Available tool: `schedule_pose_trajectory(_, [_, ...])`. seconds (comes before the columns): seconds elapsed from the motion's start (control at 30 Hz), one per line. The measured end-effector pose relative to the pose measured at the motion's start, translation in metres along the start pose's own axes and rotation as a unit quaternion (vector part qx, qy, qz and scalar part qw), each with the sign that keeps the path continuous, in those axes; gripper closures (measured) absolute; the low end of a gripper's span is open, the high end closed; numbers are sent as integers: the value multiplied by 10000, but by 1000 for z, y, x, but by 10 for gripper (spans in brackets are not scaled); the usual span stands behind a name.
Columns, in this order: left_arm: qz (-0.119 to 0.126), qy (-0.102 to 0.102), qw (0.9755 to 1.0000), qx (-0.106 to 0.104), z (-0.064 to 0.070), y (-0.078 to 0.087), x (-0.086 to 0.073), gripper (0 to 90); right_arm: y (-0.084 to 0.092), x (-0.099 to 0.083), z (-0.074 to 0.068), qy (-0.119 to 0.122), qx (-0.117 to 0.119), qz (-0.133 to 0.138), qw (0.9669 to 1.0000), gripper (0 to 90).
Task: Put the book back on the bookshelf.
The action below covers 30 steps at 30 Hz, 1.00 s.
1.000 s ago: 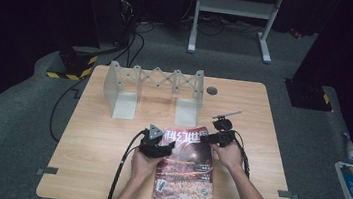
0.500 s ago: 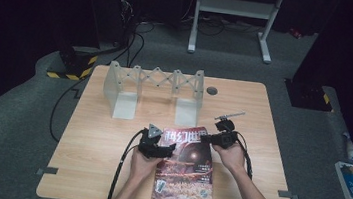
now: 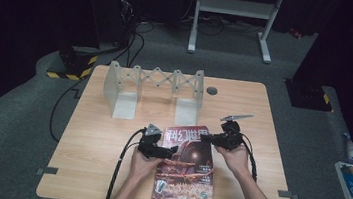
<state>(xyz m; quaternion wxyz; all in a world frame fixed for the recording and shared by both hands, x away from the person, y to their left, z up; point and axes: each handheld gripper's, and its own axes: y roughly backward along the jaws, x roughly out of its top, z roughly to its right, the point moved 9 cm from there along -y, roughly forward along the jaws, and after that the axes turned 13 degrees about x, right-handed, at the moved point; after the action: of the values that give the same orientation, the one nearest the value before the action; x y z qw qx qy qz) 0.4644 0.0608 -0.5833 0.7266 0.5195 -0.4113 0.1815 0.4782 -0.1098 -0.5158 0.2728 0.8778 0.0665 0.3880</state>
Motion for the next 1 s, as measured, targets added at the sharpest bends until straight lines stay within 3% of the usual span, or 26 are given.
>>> schedule_pose_trajectory(0.07, [3,5,10000,-9,0,0,0,75,1,0,-2,0,27,14,10000,856])
schedule_pose_trajectory(0.37, [-12,-27,9998,-218,5,-3,2,49,0,3,-15,425,231,22,9988,856])
schedule_pose_trajectory(0.63, [-41,-9,9995,-300,9,-6,4,41,2,2,-15,534,310,43,9981,856])
schedule_pose_trajectory(0.7, [-44,22,9997,-245,7,-5,4,63,1,0,-8,482,180,-2,9987,856])
schedule_pose_trajectory(0.73, [-51,14,9999,-88,5,-4,4,145,-1,-3,-2,451,13,-117,9989,856])
schedule_pose_trajectory(0.83, [-69,-136,9998,96,4,-3,3,209,-4,-6,4,472,-144,-237,9985,856])
schedule_pose_trajectory(0.87, [-63,-229,9994,233,3,-3,3,275,-7,-10,8,473,-260,-341,9980,856])
schedule_pose_trajectory(1.0, [-17,-270,9991,317,2,-1,3,340,-10,-13,13,460,-339,-418,9975,856])
